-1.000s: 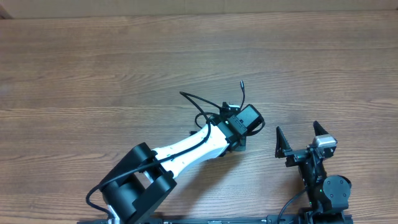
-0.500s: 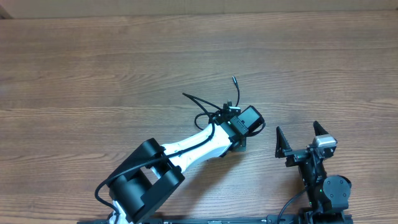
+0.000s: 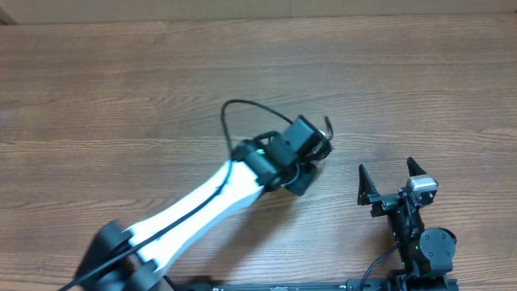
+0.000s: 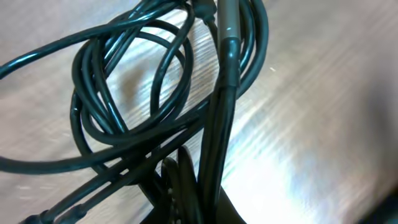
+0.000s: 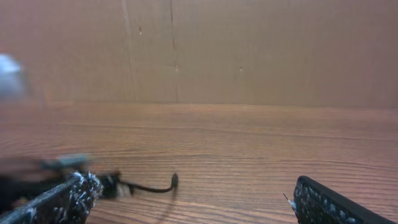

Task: Untangle cables
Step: 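Lift the cable bundle with the left gripper toward the center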

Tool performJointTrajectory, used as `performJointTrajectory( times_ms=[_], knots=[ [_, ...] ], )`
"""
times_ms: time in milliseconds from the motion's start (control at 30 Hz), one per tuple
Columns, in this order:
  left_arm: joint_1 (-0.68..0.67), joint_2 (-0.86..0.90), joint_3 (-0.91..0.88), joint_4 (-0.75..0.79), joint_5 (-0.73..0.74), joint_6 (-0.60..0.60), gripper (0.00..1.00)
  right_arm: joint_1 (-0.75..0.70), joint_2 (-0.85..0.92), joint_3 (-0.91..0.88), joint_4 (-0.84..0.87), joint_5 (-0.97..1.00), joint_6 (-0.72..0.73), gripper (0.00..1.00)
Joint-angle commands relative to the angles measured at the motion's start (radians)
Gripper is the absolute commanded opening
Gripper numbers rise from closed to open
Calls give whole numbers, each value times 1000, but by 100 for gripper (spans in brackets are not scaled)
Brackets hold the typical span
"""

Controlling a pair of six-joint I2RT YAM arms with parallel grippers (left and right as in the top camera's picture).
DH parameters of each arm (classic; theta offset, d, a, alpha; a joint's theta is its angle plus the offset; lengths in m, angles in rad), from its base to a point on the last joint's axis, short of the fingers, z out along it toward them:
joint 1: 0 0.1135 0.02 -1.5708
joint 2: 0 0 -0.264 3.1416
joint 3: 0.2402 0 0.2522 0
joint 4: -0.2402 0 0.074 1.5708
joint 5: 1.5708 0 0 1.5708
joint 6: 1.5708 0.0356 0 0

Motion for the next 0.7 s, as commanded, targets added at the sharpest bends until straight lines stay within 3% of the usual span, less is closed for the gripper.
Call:
performJointTrajectory(
  times_ms=[0,167,467,667],
  knots=[
    [30,-127,23,-54,67,329,4,1,-12,-11,4,9,-1,100],
    [57,-264,23,-137,67,457,4,1,-12,-11,4,9,-1,100],
    [67,-430,23,-237,67,481,4,1,-12,-11,4,9,-1,100],
    [87,-478,23,-227,68,299,4,0,-12,-11,18,29,-2,100]
  ],
)
